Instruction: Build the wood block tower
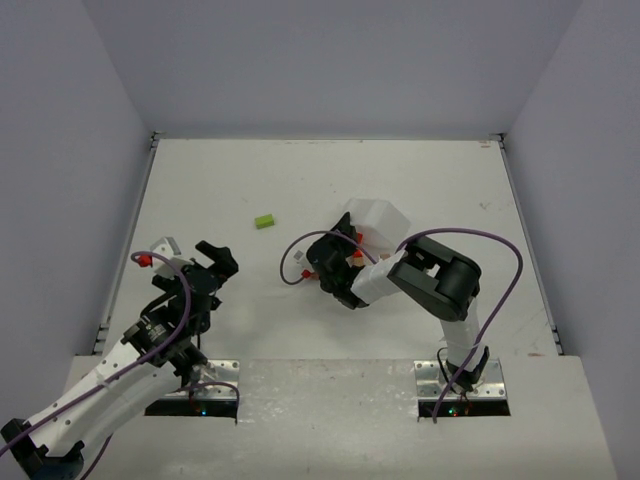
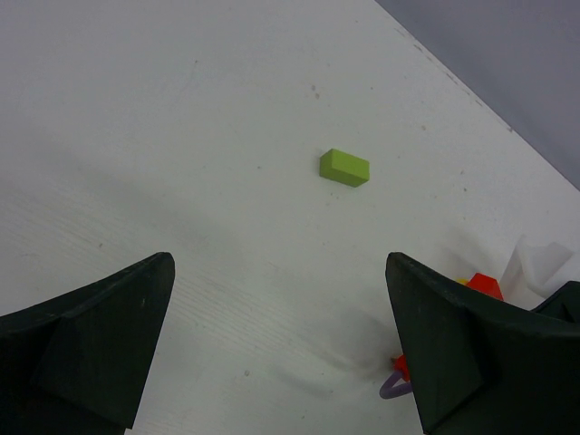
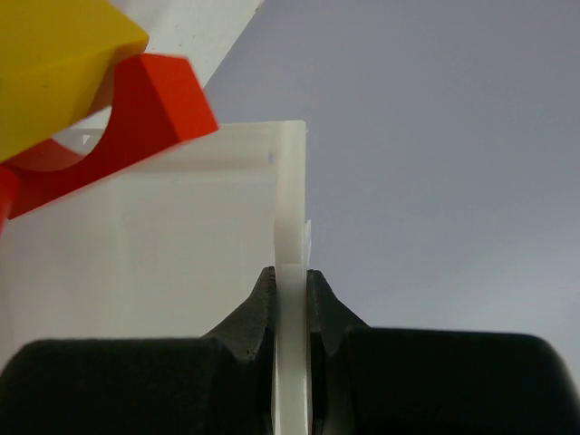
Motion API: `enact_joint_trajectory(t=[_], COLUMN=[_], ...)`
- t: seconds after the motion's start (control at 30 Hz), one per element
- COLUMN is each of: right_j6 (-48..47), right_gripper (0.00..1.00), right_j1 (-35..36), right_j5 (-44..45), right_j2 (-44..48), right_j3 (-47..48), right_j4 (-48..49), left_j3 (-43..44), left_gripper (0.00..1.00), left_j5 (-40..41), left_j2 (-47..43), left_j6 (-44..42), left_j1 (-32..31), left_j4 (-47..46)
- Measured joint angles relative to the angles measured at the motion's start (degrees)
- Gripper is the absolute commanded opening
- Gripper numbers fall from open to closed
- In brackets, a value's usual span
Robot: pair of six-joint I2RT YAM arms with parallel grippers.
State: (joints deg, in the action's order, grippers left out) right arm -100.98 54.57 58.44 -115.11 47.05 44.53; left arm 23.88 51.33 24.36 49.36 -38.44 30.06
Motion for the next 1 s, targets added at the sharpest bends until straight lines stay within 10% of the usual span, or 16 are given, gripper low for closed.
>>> enact_joint_trajectory(t=[0.63,1.0], right_j6=[6.2,34.0], right_gripper=[0.0,0.0], right_j1=[0.1,-13.6], right_j5=[-1.2,-7.1], right_j2=[0.7,12.7], right_j3=[3.5,16.5], right_j4=[-0.6,-18.3], left_j3=[0.0,0.0], left_gripper=[1.0,1.0], left_j5=[-0.4,-0.5], left_j2=[0.5,0.1], left_j6=[0.0,0.0], left_j1=[0.0,0.0], left_j4=[0.0,0.0])
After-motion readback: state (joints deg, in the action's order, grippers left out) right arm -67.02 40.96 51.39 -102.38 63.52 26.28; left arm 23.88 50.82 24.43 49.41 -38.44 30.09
